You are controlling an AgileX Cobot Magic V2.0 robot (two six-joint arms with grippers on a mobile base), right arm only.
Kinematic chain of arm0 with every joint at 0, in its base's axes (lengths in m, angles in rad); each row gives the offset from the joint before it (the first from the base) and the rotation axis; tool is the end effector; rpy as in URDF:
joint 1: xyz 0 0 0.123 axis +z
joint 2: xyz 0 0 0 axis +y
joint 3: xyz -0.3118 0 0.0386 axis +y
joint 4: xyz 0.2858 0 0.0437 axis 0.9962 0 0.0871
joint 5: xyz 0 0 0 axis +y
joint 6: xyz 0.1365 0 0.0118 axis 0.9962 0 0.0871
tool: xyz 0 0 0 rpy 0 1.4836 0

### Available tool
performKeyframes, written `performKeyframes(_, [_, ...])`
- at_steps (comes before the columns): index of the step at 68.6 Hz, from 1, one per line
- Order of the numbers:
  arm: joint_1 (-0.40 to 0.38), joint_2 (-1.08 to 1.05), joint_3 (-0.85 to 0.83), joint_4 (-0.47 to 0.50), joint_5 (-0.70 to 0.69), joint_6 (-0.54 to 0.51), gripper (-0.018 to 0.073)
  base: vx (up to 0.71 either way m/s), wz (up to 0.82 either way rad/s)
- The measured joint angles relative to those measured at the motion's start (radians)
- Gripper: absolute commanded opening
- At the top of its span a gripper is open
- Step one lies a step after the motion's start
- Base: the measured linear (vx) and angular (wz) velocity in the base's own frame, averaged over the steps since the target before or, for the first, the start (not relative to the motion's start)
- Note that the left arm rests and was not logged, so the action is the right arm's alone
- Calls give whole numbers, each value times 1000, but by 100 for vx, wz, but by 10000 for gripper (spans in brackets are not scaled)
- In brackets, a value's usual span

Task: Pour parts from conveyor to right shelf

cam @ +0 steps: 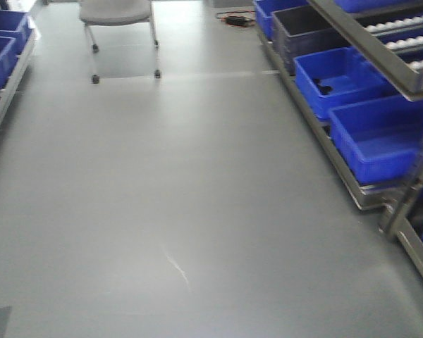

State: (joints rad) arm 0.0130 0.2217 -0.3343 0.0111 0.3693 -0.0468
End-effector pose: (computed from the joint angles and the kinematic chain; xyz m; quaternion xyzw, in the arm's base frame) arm 0.1184 0.0021 0.2815 -0.0202 0.7642 -0.0060 0.6447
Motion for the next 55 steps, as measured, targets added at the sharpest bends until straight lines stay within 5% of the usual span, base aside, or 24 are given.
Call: performKeyframes(55, [0,0,0,0,0,0,-6,28,92])
